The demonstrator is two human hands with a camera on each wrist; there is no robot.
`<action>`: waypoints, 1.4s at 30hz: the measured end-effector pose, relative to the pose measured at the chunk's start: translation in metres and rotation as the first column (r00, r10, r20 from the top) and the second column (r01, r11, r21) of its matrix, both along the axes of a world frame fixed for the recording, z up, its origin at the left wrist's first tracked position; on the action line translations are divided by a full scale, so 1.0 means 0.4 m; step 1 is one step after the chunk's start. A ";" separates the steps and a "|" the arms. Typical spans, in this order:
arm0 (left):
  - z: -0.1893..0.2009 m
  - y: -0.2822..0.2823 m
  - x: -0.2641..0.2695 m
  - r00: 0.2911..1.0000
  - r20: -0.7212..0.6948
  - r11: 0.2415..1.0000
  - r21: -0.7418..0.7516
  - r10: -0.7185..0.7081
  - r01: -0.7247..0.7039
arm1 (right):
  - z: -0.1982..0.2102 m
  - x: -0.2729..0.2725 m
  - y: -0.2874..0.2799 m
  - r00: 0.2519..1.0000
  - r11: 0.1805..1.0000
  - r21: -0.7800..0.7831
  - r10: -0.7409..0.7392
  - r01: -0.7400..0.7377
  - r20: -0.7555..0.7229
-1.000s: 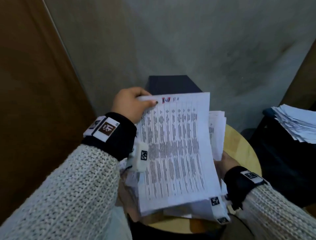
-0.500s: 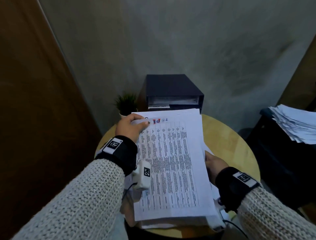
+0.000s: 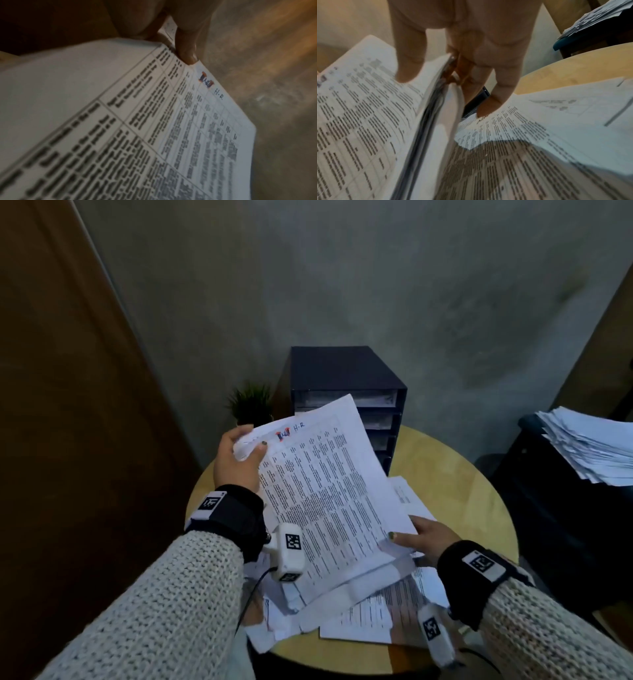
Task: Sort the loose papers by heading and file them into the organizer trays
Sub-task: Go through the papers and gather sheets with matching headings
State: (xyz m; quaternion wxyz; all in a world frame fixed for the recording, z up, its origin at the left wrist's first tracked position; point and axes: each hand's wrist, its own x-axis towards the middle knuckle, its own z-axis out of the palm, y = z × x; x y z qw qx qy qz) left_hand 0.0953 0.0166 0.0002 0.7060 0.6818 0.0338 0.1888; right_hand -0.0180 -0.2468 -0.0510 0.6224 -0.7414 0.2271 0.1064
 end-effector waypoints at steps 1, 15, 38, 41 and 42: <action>-0.001 -0.002 0.000 1.000 0.013 0.999 -0.018 -0.029 0.029 | -0.002 0.002 0.014 0.999 0.999 -0.039 -0.030 0.029 -0.021; -0.027 0.071 -0.002 0.950 -0.207 0.960 0.109 -0.232 0.258 | 0.178 0.047 -0.080 0.888 0.880 -0.348 -0.155 0.323 0.433; -0.136 0.019 -0.040 0.906 -0.313 0.953 0.007 -0.286 0.303 | 0.047 0.058 -0.085 0.843 0.958 -0.073 -0.204 0.276 0.498; -0.133 0.027 -0.026 0.877 -0.324 0.931 -0.034 -0.354 0.363 | 0.059 0.062 -0.096 0.817 0.969 -0.028 -0.191 0.245 0.543; -0.141 0.031 -0.021 0.865 -0.328 0.920 -0.040 -0.381 0.390 | 0.054 0.062 -0.099 0.829 0.973 -0.031 -0.178 0.228 0.530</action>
